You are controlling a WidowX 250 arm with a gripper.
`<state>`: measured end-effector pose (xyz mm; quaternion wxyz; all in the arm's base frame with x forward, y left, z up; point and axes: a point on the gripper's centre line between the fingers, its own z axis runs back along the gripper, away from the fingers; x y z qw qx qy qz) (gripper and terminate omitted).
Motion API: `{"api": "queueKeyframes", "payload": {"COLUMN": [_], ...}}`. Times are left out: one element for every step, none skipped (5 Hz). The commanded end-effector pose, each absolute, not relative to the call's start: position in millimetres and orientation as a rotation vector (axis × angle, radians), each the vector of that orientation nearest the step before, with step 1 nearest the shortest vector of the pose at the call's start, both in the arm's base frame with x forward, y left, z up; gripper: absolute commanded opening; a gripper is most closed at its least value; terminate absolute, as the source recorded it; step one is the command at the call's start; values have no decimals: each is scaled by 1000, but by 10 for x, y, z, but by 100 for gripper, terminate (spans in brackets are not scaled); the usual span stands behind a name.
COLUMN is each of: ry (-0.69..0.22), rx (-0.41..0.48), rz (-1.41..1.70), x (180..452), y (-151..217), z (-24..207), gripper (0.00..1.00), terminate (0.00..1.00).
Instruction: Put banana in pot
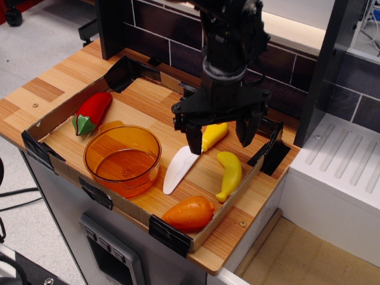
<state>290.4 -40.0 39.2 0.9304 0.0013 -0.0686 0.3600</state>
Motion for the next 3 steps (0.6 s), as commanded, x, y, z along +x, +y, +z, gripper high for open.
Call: {"api": "queueKeyframes", "payload": {"ry": [-147, -143, -153], "rx": [3, -19, -35], "rz": [764, 757, 757], "x": [2843, 2805, 2815], "y": [-437, -466, -498], "z": [303, 207, 182], "gripper": [100, 100, 100], "terminate": [0, 0, 0]}}
